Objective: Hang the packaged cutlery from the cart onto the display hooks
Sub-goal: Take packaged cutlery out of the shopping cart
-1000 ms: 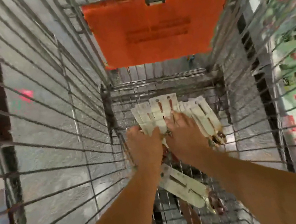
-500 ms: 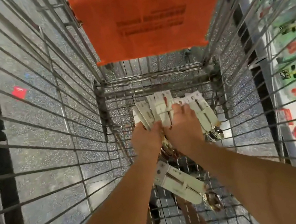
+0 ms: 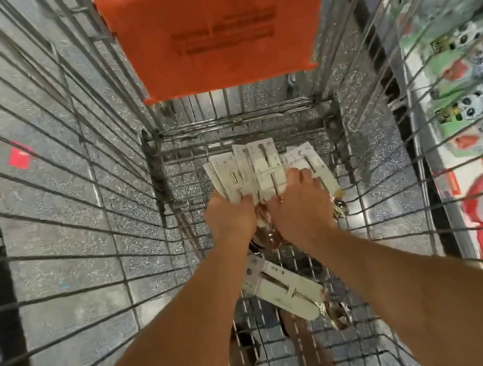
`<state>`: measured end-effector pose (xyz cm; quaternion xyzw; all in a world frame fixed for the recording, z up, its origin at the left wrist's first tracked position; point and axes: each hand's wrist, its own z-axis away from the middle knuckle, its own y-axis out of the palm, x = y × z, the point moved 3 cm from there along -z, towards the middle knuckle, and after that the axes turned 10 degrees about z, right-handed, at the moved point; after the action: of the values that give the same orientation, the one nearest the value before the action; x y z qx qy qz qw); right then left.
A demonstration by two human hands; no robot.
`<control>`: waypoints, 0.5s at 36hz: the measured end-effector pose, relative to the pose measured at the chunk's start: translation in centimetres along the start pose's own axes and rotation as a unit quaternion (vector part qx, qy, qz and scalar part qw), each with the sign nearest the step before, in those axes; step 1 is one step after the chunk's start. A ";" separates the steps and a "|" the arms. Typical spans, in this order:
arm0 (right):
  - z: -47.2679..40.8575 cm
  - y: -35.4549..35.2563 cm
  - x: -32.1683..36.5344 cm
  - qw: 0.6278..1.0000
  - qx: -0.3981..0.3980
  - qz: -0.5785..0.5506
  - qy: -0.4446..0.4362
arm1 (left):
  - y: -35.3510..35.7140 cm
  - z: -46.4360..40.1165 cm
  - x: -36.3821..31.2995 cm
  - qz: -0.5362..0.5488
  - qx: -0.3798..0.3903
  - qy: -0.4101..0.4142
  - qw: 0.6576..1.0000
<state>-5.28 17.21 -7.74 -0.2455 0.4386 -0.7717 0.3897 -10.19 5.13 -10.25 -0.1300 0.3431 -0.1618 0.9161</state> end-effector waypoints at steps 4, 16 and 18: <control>1.2 -1.5 0.5 0.998 -0.032 -0.053 0.006 | -2.0 1.4 -0.9 -0.001 -0.032 0.013 0.999; 3.0 -9.5 2.2 0.876 0.162 -0.443 0.102 | -5.8 9.8 -7.4 0.098 0.121 -0.075 0.985; 3.5 -11.2 1.9 0.875 0.162 -0.445 0.096 | -6.3 11.4 -8.8 0.121 0.151 -0.085 0.977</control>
<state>-8.13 17.46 3.80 -0.2728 0.1866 -0.9438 -0.0048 -10.14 4.24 5.45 0.0384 0.2484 -0.0883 0.9639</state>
